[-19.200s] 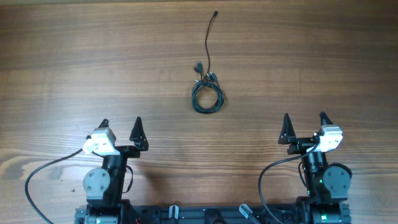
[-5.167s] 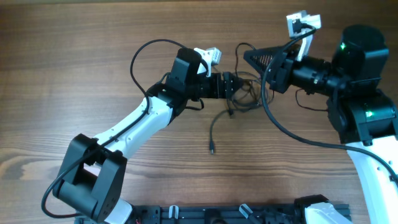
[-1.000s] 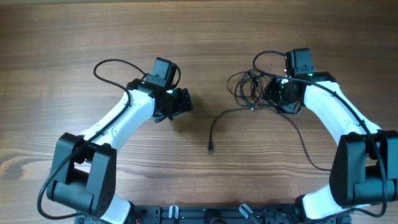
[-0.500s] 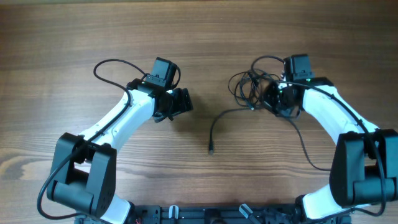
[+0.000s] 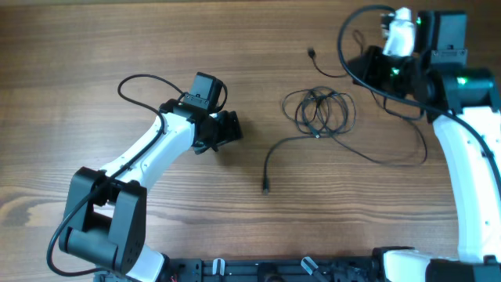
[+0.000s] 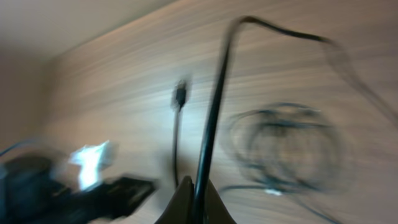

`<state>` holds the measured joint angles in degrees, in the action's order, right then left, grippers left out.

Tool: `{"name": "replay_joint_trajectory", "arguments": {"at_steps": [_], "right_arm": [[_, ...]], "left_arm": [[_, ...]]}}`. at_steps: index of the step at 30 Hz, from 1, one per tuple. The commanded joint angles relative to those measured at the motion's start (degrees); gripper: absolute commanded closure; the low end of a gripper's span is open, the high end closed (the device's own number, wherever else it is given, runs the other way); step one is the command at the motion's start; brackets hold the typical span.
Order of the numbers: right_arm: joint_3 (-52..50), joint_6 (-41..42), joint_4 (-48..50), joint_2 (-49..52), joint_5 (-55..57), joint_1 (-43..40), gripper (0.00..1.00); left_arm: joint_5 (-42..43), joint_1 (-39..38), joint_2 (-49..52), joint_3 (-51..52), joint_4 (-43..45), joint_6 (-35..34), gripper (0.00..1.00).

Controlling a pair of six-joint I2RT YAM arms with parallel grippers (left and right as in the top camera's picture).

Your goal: Untangle cables

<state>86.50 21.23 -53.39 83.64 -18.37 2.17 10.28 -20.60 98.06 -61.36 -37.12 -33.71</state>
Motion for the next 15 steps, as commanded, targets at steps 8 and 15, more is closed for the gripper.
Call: {"name": "replay_joint_trajectory", "arguments": {"at_steps": [8,15], "right_arm": [[0.13,8.9,-1.33,0.26,31.89,-16.52,0.96],[0.07,4.42,-1.73,0.26,19.23,-25.2,0.19]], "left_arm": [[-0.76,0.26,0.35,-0.46,-0.2,0.46,0.19],[-0.76,0.26,0.35,-0.46,-0.22,0.46,0.19]]}}
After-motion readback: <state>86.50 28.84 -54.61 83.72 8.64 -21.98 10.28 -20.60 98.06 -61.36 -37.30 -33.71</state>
